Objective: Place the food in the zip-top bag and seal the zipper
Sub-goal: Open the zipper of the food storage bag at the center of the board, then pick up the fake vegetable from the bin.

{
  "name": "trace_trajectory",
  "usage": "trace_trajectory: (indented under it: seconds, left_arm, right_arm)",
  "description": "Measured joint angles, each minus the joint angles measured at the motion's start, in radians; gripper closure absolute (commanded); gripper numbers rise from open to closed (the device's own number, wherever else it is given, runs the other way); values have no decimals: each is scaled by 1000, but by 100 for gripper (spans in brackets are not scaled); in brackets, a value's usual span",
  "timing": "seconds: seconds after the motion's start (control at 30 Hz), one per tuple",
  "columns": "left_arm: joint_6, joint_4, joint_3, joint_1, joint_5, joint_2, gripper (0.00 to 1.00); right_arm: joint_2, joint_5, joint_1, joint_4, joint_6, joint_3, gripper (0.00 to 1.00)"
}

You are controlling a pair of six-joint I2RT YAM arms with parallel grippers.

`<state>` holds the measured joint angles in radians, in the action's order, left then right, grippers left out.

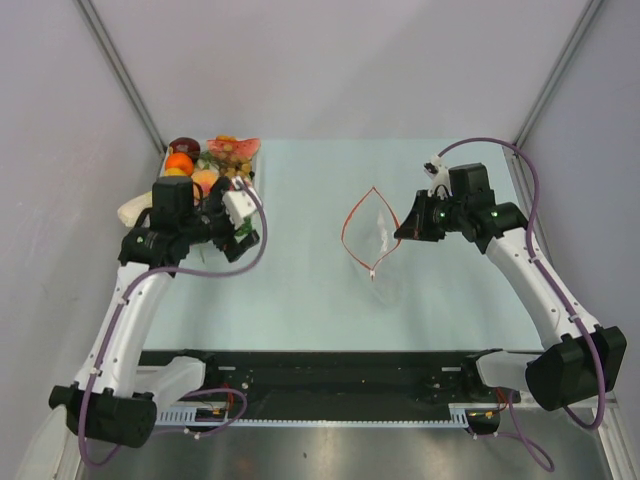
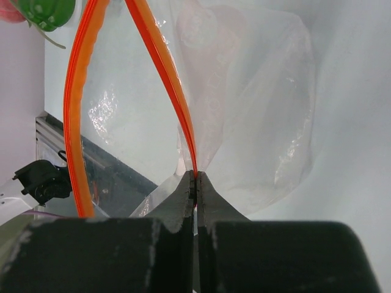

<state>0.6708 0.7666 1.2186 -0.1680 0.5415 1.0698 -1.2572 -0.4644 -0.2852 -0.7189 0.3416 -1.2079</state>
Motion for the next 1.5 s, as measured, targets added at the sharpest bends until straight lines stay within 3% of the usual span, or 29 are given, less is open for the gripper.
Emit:
trace_trajectory:
  seconds: [0.2,0.43,0.6,0.7,0.8,0.93,1.23,1.5]
  left_arm:
    - [447,2,-166,2,-64,-14,0]
    - [689,-116,-258,2,-125,77,0]
    - [751,-230,-276,3,-163,145,2]
    - [777,-283,-277,4,-179,178,8]
    - [791,-316,-277,5,-199,205,19]
    - [800,-328,-277,8,-211,232,41]
    - [805,-306,-277,11,-189,206,73]
    - [763,-195,-235,11,-121,101,79]
  right_arm:
    - [0,-1,0,0,2,0,100]
    - [-3,-5,0,0,2,0,100]
    - [-12,-5,0,-1,2,0,100]
    - [-14,-5,0,-1,1,0,100]
    - [-18,-5,0,-1,0,0,100]
    - [-26,-5,0,-1,-2,0,100]
    - [-27,-4,-1,-1,-2,0,100]
    - [-27,-7,-1,-1,-2,0,100]
